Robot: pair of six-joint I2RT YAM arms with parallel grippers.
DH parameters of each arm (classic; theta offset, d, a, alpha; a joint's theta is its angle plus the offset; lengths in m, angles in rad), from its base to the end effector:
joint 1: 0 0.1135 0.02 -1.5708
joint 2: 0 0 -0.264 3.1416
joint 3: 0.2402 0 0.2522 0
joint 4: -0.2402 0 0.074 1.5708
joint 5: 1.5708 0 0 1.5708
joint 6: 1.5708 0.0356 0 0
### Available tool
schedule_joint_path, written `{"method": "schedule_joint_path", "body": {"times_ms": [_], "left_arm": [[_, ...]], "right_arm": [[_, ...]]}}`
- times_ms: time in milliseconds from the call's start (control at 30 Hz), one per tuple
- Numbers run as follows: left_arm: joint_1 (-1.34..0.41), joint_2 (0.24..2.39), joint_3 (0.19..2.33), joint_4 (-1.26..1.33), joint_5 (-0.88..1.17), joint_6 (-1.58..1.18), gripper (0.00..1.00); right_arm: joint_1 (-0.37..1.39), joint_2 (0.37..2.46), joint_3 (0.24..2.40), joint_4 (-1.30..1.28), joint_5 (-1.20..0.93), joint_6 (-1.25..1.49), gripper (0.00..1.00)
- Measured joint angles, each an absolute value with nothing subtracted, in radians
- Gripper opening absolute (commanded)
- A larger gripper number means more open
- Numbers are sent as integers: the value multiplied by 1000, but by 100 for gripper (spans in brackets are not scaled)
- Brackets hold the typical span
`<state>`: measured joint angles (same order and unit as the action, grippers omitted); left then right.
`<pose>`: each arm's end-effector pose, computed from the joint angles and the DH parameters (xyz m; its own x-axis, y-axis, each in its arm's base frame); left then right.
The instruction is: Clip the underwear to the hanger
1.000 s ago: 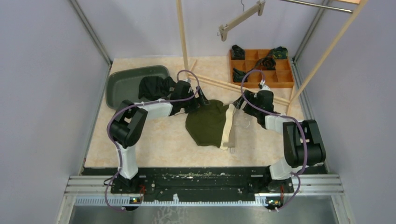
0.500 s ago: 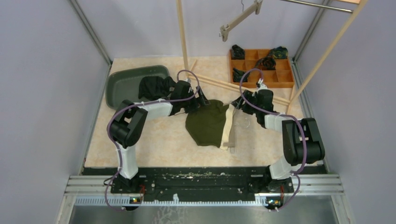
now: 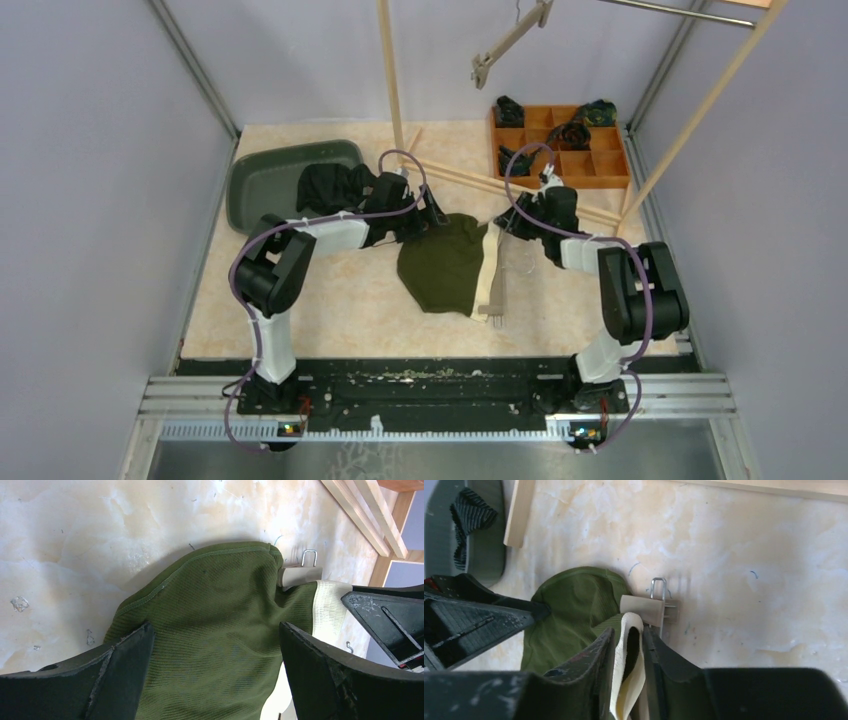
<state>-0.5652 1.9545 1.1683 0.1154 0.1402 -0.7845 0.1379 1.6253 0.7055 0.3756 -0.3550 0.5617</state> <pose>0.3520 -0.2291 0.1594 -0.8115 -0.3137 -0.4930 0.0699 0.7855 -0.6149 0.3177 0.0566 0.1630 -0.6596 0.4127 -0.6282 -0.0852 0.7894 0.6080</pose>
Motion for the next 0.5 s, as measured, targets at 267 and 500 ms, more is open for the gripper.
{"method": "schedule_joint_path", "body": {"times_ms": [267,500], "left_arm": [[-558,1954,1168,114,146,-785,99],[-543,1937,1148,110,146,-784,100]], "right_arm": [[166,1625,741,358,-352,542,0],[189,1625,748,353,-345,532,0]]}}
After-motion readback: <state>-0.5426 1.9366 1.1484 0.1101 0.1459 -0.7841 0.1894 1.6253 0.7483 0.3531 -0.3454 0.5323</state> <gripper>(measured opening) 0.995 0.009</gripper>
